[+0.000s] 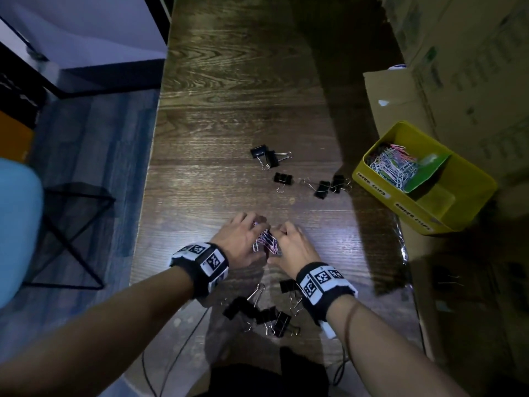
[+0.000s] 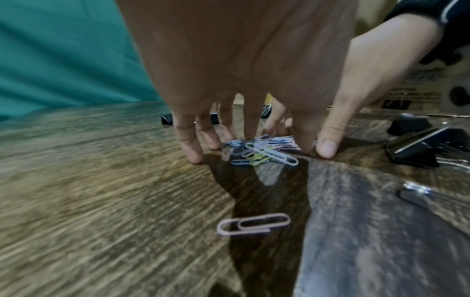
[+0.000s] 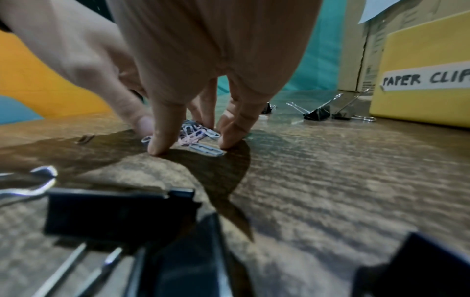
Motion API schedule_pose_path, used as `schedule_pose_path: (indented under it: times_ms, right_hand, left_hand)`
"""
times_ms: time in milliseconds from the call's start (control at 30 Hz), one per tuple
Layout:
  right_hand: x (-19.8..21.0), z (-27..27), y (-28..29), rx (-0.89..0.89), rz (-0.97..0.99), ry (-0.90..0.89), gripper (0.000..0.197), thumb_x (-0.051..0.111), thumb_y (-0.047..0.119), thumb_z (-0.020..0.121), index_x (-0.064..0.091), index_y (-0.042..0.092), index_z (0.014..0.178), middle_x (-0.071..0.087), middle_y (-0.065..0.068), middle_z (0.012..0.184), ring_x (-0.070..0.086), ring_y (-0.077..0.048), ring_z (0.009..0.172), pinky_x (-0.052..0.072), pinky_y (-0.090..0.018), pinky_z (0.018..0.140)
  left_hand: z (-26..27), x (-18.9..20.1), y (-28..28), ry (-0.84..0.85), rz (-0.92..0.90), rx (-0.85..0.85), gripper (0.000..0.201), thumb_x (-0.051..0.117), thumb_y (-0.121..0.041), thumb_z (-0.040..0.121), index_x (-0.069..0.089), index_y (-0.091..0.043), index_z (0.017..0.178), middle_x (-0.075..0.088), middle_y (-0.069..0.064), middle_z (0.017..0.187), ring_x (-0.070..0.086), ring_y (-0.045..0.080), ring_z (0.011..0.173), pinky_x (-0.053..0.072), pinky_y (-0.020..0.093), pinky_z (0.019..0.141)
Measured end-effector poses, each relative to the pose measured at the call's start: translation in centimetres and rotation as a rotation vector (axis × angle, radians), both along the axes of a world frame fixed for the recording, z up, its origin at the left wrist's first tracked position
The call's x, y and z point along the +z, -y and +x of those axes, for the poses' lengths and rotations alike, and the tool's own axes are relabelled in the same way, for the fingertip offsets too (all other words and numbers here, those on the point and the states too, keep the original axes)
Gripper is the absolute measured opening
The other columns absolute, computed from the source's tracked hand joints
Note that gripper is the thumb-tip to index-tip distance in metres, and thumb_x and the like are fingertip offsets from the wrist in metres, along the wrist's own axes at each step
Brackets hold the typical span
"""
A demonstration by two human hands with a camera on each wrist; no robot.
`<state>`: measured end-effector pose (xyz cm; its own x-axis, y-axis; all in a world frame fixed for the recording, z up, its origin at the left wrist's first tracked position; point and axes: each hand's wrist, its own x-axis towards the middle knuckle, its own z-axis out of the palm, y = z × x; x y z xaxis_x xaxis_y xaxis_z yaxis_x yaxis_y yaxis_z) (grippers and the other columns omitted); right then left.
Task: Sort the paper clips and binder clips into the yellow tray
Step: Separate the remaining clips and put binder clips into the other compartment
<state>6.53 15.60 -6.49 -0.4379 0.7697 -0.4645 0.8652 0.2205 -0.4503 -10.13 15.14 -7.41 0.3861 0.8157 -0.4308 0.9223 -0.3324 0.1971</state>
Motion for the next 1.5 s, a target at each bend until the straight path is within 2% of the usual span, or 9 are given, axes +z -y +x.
schedule_pose_path:
  times_ms: [233, 467, 567, 833, 1000, 1100, 1267, 1367, 1500]
  right_hand:
    - [0.5, -1.7, 0.5, -0.016, 0.026, -0.003, 0.042, 0.065, 0.014, 0.086, 0.054, 0.006, 0.126, 0.052, -0.012, 0.128, 0.056, -0.027, 0.111, 0.049, -0.034, 0.094]
    - [0.8, -2.1, 0.5, 0.057, 0.011, 0.084, 0.021, 0.06, 0.002, 0.088, 0.065, 0.005, 0.108, 0.064, -0.013, 0.1, 0.065, -0.023, 0.084, 0.055, -0.03, 0.077]
    - [1.2, -2.3, 0.3, 0.07, -0.05, 0.128, 0.016, 0.053, -0.002, 0.092, 0.064, 0.001, 0.104, 0.065, -0.015, 0.091, 0.062, -0.024, 0.074, 0.056, -0.029, 0.074]
    - [2.2, -2.0, -0.7, 0.0, -0.117, 0.186, 0.028, 0.041, 0.012, 0.095, 0.063, 0.002, 0.11, 0.061, -0.022, 0.107, 0.061, -0.034, 0.099, 0.05, -0.035, 0.082]
    - [2.1, -1.9, -1.1, -0.043, -0.154, 0.146, 0.027, 0.041, 0.008, 0.094, 0.064, 0.002, 0.108, 0.06, -0.019, 0.095, 0.061, -0.031, 0.091, 0.046, -0.029, 0.074]
    - [1.5, -1.2, -1.3, -0.202, -0.174, 0.024, 0.023, 0.055, 0.017, 0.089, 0.07, 0.009, 0.105, 0.063, -0.019, 0.094, 0.055, -0.026, 0.073, 0.04, -0.021, 0.066]
    - [1.8, 1.7, -2.3, -0.572, -0.196, -0.354, 0.021, 0.072, 0.014, 0.079, 0.073, 0.01, 0.1, 0.073, -0.007, 0.091, 0.067, -0.019, 0.081, 0.052, -0.023, 0.077]
    - [3.1, 4.0, -3.3, -0.768, -0.174, -0.561, 0.023, 0.077, 0.008, 0.072, 0.074, 0.011, 0.094, 0.074, -0.003, 0.083, 0.068, -0.02, 0.079, 0.057, -0.035, 0.081]
    - [6.7, 8.0, -5.4, -0.935, -0.086, -0.821, 0.022, 0.074, -0.005, 0.072, 0.074, 0.017, 0.077, 0.071, 0.008, 0.064, 0.066, -0.01, 0.063, 0.056, -0.024, 0.065]
  left_hand:
    - [0.7, 0.5, 0.9, 0.139, 0.001, 0.19, 0.039, 0.055, -0.004, 0.086, 0.053, -0.008, 0.125, 0.053, 0.013, 0.115, 0.053, 0.03, 0.105, 0.046, 0.036, 0.087]
    - [-0.7, 0.9, 1.0, 0.319, -0.05, 0.391, 0.027, 0.062, -0.018, 0.087, 0.066, -0.017, 0.114, 0.069, 0.007, 0.106, 0.063, 0.021, 0.093, 0.044, 0.024, 0.082]
    - [-1.4, 1.0, 0.9, 0.398, -0.072, 0.54, 0.025, 0.068, -0.015, 0.083, 0.07, -0.017, 0.107, 0.072, 0.005, 0.095, 0.06, 0.013, 0.074, 0.04, 0.013, 0.07]
    - [-3.1, 0.4, 0.5, 0.771, -0.359, 0.986, 0.024, 0.076, -0.001, 0.072, 0.071, -0.024, 0.066, 0.067, 0.006, 0.065, 0.062, 0.01, 0.055, 0.059, 0.029, 0.067]
    - [-3.0, 0.5, 0.0, 0.976, -0.443, 1.183, 0.013, 0.068, 0.009, 0.075, 0.067, -0.004, 0.077, 0.067, -0.005, 0.055, 0.061, 0.006, 0.049, 0.056, 0.018, 0.057]
    - [-2.9, 0.7, -0.4, 1.041, -0.467, 1.298, 0.014, 0.067, 0.011, 0.075, 0.066, -0.003, 0.078, 0.068, 0.002, 0.058, 0.064, 0.009, 0.05, 0.057, 0.019, 0.057]
    - [-1.7, 2.4, -2.1, 1.143, -0.479, 1.359, 0.012, 0.067, 0.01, 0.074, 0.066, -0.001, 0.079, 0.067, 0.004, 0.064, 0.064, 0.014, 0.061, 0.058, 0.023, 0.063]
    - [0.7, 4.6, -4.4, 1.222, -0.54, 1.291, 0.012, 0.065, 0.008, 0.077, 0.066, 0.0, 0.086, 0.068, 0.004, 0.073, 0.065, 0.013, 0.068, 0.058, 0.022, 0.066]
    - [5.8, 7.7, -8.7, 1.324, -0.599, 1.158, 0.012, 0.063, 0.005, 0.079, 0.066, -0.003, 0.088, 0.069, 0.002, 0.069, 0.066, 0.011, 0.066, 0.056, 0.018, 0.062]
